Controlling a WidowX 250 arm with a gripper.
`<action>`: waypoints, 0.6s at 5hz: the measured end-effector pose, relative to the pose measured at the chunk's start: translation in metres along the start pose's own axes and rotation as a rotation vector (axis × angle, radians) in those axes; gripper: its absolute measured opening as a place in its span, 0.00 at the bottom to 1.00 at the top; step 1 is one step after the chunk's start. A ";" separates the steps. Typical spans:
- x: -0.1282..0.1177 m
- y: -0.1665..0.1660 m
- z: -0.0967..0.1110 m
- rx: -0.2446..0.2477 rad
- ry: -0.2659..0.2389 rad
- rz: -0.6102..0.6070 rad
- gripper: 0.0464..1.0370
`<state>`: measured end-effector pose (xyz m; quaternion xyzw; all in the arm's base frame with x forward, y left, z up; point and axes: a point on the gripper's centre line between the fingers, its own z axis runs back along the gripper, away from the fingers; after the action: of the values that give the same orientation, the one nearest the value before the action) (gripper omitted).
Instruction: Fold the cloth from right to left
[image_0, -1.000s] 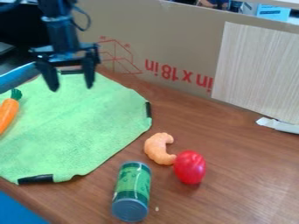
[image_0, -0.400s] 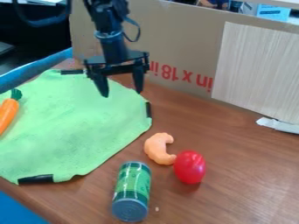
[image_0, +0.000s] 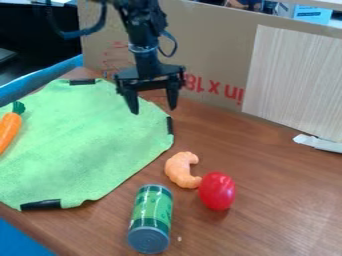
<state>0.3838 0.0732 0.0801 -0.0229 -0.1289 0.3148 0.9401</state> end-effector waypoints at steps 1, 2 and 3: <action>-0.004 -0.008 -0.014 0.019 0.010 -0.019 0.96; -0.007 -0.007 -0.026 0.041 0.018 -0.021 0.96; -0.005 -0.005 -0.036 0.056 0.010 -0.017 0.96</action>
<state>0.3924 0.0676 0.0452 0.0029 -0.1156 0.3099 0.9437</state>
